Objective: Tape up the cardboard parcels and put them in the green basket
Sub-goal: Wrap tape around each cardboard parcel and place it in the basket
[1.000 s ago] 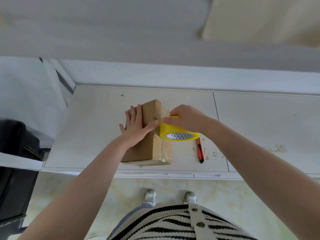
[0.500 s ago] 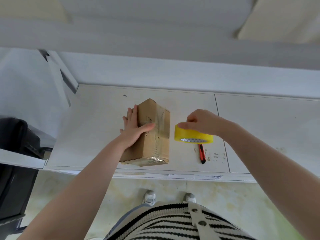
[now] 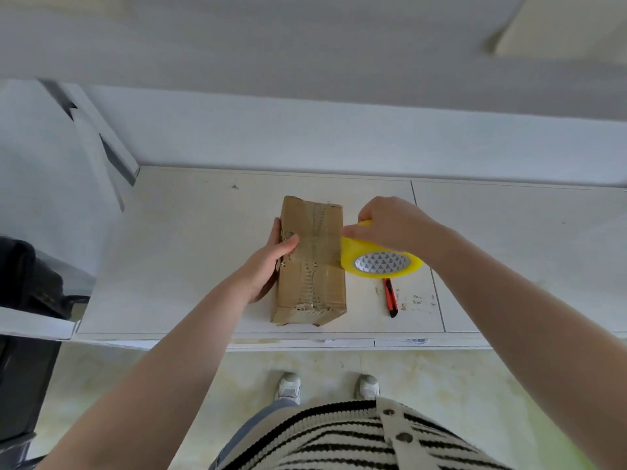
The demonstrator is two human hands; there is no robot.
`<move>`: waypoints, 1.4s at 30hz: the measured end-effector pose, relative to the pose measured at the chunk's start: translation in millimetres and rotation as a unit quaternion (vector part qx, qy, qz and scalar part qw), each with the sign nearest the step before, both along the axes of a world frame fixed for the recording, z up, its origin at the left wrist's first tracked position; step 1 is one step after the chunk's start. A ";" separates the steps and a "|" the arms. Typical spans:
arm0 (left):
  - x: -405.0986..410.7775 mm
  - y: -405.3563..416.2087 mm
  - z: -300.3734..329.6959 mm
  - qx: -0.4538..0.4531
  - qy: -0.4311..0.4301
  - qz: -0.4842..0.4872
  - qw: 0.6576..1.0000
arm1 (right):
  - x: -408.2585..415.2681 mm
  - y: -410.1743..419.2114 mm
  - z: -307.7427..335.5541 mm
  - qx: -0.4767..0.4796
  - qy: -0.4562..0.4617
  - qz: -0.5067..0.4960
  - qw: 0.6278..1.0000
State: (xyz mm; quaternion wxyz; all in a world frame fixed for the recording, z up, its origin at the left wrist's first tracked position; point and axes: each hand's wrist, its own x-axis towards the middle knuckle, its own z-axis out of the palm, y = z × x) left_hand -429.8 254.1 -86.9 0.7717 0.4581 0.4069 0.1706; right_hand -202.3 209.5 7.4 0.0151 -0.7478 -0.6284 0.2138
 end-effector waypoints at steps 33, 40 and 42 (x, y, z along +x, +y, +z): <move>37.3 -14.6 8.7 0.556 0.466 -0.092 0.682 | 7.9 16.2 -64.4 -0.149 0.058 -0.027 0.987; 39.5 -16.8 -4.9 0.569 0.508 -0.115 0.636 | 5.4 11.5 -65.4 -0.140 0.062 -0.031 0.988; 39.0 -15.7 -2.5 0.561 0.509 -0.127 0.640 | 5.3 7.9 -66.0 -0.127 0.059 -0.029 0.990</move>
